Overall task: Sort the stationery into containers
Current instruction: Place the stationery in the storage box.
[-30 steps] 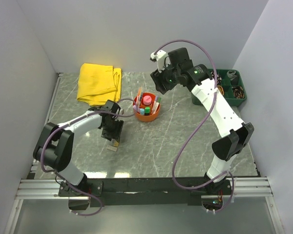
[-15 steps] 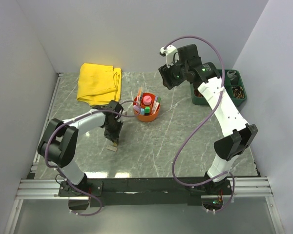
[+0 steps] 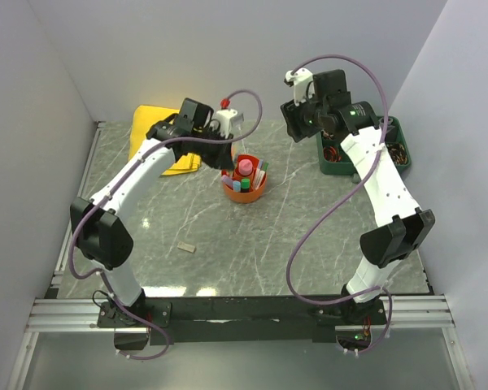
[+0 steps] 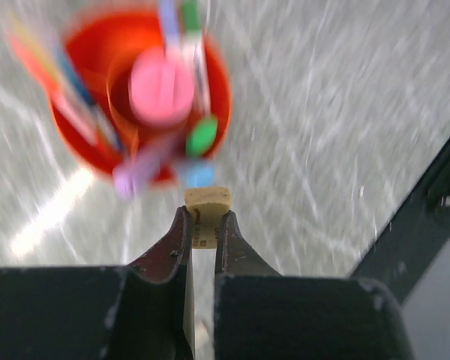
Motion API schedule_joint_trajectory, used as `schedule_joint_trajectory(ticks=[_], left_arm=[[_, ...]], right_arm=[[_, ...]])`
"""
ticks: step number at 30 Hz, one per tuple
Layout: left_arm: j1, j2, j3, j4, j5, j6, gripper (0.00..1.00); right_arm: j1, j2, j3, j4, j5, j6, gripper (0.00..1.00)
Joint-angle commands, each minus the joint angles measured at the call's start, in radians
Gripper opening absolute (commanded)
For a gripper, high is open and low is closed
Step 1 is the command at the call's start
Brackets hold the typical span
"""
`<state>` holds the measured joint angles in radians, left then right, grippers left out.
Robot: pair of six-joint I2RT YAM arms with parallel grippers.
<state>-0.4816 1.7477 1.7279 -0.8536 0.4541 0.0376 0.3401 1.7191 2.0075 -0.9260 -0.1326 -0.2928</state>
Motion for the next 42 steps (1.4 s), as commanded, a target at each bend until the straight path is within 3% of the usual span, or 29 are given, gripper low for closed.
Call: schedule_joint_trajectory(ticks=[1, 6, 21, 32, 37, 42], left_arm=[[-0.012, 0.057, 0.081, 0.271, 0.069, -0.03, 0.01], [-0.015, 0.177, 0.198, 0.352, 0.041, -0.117, 0.05], [-0.026, 0.387, 0.325, 0.381, -0.032, -0.084, 0.07], [-0.026, 0.426, 0.331, 0.366, -0.057, -0.097, 0.23], [-0.026, 0.434, 0.344, 0.367, -0.072, -0.104, 0.39], [-0.026, 0.409, 0.345, 0.37, -0.088, -0.108, 0.47]], right_arm=[[-0.021, -0.047, -0.006, 0.047, 0.027, -0.006, 0.62], [-0.029, -0.047, -0.015, 0.049, 0.031, -0.006, 0.62], [-0.061, -0.033, -0.032, 0.047, 0.013, 0.003, 0.61], [-0.069, -0.016, -0.03, 0.049, 0.014, 0.003, 0.61], [-0.069, -0.013, -0.027, 0.05, 0.018, 0.003, 0.61], [-0.067, -0.012, -0.029, 0.05, 0.016, 0.004, 0.61]])
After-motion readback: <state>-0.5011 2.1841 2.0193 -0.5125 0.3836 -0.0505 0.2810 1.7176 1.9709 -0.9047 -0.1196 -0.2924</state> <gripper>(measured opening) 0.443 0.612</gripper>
